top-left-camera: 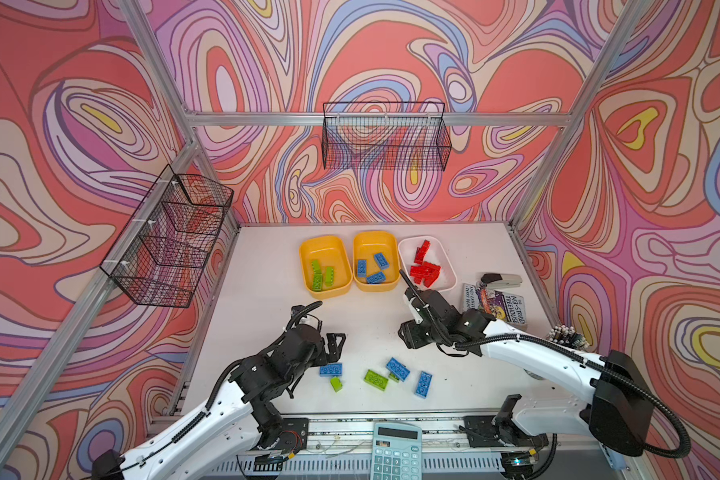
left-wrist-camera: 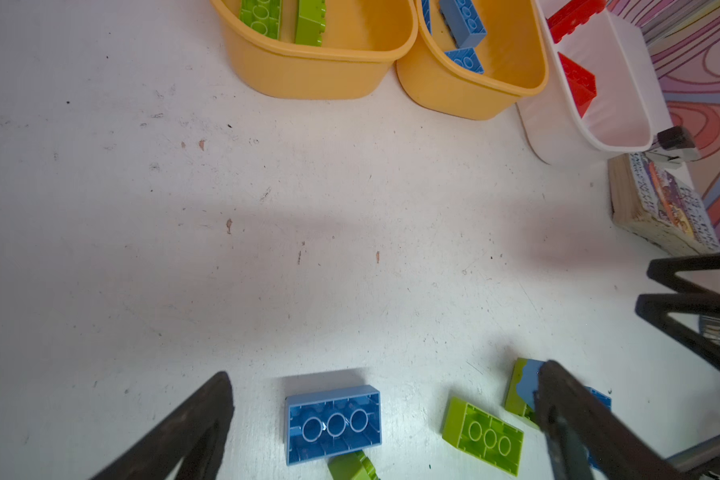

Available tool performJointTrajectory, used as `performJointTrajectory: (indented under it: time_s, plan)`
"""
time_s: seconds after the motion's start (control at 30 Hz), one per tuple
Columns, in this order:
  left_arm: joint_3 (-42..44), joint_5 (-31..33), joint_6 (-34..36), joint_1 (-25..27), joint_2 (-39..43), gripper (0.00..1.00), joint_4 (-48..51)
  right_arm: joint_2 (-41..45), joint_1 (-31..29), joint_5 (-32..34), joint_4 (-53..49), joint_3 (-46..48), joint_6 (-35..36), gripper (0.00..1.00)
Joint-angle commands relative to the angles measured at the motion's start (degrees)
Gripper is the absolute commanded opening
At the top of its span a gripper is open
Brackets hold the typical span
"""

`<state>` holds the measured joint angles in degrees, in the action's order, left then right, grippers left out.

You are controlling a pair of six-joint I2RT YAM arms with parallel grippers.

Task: Sort the legos into containers by color
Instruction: 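Move the right gripper back to the pile above a light-blue brick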

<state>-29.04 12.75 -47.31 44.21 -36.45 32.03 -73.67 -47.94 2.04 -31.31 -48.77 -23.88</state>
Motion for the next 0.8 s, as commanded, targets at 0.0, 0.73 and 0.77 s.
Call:
performJointTrajectory:
  time_s: [0.0, 0.73, 0.77]
  plan:
    - [3.2, 1.2, -3.7, -0.3, 4.5, 1.0, 4.1, 1.5, -4.5, 1.3, 0.8, 2.5, -4.8, 0.65]
    - [5.1, 1.1, -7.3, -0.3, 10.8, 1.0, 8.3, -9.7, -15.2, 6.0, 3.3, 3.1, -6.6, 0.57]
    - [5.1, 1.1, -7.1, -0.3, 10.6, 1.0, 8.1, -10.1, -15.2, 6.2, 3.2, 3.0, -6.6, 0.55]
